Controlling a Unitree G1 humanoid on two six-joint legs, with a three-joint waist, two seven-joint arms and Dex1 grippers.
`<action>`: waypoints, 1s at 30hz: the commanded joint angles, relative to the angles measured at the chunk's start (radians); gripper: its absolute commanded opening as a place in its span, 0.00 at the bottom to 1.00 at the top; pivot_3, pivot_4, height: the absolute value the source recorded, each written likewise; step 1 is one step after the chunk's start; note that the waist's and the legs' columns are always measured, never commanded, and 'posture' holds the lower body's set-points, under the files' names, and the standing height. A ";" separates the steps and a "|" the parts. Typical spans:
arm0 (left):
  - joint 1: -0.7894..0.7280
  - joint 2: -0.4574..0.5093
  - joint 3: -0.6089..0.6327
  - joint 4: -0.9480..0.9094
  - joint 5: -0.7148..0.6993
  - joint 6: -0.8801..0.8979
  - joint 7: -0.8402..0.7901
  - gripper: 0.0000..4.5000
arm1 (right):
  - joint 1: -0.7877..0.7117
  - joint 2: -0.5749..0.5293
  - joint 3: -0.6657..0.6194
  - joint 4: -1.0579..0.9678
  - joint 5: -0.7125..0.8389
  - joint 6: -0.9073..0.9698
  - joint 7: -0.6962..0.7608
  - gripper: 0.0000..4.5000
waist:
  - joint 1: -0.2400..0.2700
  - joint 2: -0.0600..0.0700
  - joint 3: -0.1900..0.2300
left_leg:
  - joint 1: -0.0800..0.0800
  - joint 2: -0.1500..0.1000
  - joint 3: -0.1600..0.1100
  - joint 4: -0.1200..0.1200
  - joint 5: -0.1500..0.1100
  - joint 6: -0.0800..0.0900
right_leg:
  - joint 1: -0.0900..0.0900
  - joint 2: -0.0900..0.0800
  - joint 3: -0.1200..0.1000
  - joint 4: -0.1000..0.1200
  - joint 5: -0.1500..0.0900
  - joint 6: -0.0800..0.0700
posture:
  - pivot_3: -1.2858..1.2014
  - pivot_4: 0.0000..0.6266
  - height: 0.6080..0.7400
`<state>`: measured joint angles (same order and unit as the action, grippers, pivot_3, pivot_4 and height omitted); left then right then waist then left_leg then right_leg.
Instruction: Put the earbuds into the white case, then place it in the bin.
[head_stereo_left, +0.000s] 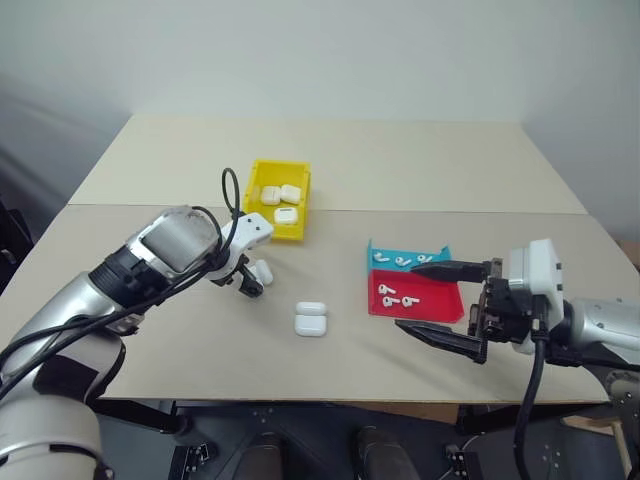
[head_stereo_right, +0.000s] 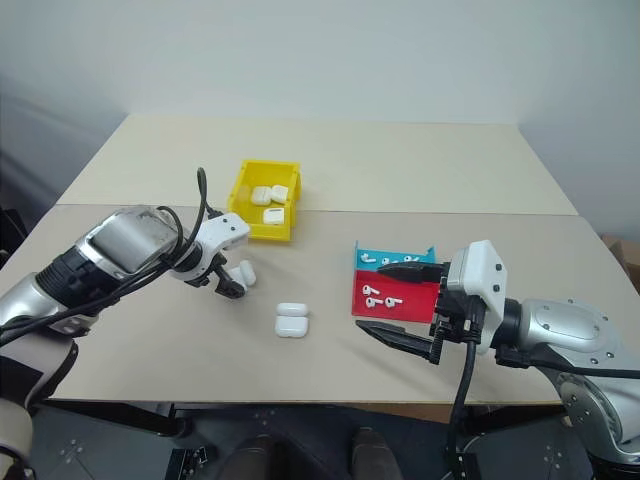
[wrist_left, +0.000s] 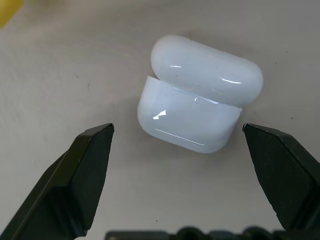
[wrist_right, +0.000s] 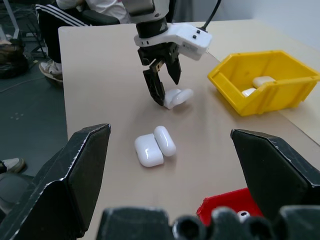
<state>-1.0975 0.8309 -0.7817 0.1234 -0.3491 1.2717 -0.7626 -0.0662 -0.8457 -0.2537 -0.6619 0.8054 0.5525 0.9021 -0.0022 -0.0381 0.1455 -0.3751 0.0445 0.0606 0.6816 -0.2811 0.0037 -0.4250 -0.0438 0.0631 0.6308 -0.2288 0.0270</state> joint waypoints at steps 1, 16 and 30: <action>-0.026 0.022 -0.030 0.033 0.088 -0.106 -0.102 1.00 | 0.003 -0.002 -0.029 -0.029 0.024 -0.008 -0.004 1.00 | 0.003 0.000 0.000 | 0.000 0.000 0.000 0.000 0.000 0.000 | 0.000 0.000 0.000 0.000 0.000 0.000 | 0.52 0.24 1.00; 0.053 -0.081 -0.007 0.120 0.283 -0.290 -0.251 1.00 | 0.023 -0.102 -0.139 -0.049 0.149 0.087 -0.002 1.00 | 0.018 0.000 0.000 | 0.001 0.000 0.000 0.002 0.000 0.001 | 0.002 0.000 0.000 0.000 0.000 0.000 | 0.52 0.24 1.00; 0.042 -0.157 0.018 0.162 0.427 -0.367 -0.370 1.00 | 0.050 -0.140 -0.197 -0.086 0.211 0.129 -0.041 1.00 | 0.029 0.002 -0.001 | 0.000 0.000 -0.001 0.007 0.000 0.001 | 0.004 -0.001 0.000 0.002 0.001 0.002 | 0.52 0.24 1.00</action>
<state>-1.0628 0.6973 -0.7649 0.3013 0.0694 0.9164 -1.1195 -0.0168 -0.9802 -0.4113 -0.7217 1.0024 0.6839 0.8695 0.0271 -0.0364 0.1445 -0.3754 0.0443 0.0596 0.6893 -0.2818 0.0051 -0.4211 -0.0444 0.0626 0.6325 -0.2281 0.0287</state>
